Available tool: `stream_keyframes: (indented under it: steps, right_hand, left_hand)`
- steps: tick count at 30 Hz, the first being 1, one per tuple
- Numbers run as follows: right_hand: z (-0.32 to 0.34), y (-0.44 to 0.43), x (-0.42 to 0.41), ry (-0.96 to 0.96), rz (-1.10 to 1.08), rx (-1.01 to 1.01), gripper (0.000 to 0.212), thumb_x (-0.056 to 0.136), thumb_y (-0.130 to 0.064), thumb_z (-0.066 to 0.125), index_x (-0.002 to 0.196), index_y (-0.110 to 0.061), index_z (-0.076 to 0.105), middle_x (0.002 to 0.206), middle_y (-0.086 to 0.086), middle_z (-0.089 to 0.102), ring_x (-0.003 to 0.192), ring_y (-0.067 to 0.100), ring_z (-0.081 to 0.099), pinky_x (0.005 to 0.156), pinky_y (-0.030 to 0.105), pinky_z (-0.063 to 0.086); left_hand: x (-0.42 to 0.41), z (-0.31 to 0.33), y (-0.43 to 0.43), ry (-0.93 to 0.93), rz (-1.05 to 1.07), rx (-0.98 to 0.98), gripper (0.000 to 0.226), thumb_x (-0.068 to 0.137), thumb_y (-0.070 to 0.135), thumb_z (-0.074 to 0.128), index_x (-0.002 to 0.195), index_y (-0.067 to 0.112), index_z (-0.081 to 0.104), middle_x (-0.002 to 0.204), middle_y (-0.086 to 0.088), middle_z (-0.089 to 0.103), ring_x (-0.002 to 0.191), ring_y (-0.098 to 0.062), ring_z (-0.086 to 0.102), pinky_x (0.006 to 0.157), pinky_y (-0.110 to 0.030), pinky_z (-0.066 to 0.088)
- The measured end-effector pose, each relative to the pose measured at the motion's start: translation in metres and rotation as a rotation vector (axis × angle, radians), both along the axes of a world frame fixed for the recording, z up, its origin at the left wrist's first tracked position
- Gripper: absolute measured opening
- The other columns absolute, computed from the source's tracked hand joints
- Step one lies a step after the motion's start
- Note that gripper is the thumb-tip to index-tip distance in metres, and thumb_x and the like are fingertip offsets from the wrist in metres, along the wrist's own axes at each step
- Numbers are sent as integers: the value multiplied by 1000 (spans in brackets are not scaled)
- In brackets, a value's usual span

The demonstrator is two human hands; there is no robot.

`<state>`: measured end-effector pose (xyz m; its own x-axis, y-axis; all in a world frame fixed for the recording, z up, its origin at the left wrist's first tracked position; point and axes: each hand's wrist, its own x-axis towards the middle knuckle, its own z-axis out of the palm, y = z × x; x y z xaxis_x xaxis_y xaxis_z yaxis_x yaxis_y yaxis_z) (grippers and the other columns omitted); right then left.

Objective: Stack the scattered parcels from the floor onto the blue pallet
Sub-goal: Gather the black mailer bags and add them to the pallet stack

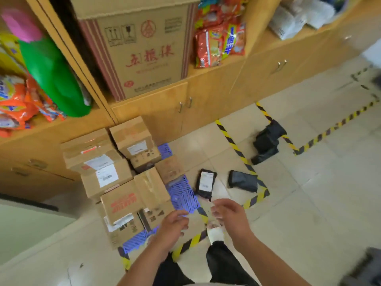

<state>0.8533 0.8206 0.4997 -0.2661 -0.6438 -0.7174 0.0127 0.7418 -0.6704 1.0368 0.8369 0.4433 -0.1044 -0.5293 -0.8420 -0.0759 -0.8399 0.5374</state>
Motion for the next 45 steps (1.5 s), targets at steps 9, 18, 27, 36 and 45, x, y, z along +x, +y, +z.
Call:
stream_keyframes:
  steps: [9,18,27,36,45]
  right_hand:
    - [12,3,-215,-102,-302,-76,12,92,-3,58,93,-3,70,86,15,71,77,26,67,73,34,51]
    - [23,-5,-434,-104,-495,-134,11,91,-7,61,88,-7,72,83,10,70,78,25,65,75,37,50]
    - [8,-65,-575,-122,-602,-114,13,91,-4,60,94,-7,72,95,17,73,85,28,70,81,39,55]
    - [-31,-197,-755,13,-514,46,16,96,-9,56,99,-10,72,98,13,73,94,28,70,90,45,57]
    - [-179,-331,-879,-81,-529,217,11,93,-8,61,94,-10,71,97,14,72,87,28,68,74,33,53]
  left_hand:
    - [-172,44,-86,-206,-56,-173,15,91,13,63,104,18,68,84,-8,65,74,-17,59,63,-27,44]
    - [-424,61,-108,-87,-273,-196,17,95,9,59,109,13,67,87,-6,66,76,-16,61,68,-26,48]
    - [-578,21,-193,-112,-378,-150,15,92,10,60,102,17,68,96,-7,68,84,-18,64,69,-26,53]
    - [-739,-101,-335,-246,-366,109,11,91,6,54,96,13,61,95,-10,62,78,-21,58,76,-34,51]
    - [-839,-267,-470,-473,-435,146,47,78,28,74,114,4,56,108,-18,62,100,-34,62,83,-43,51]
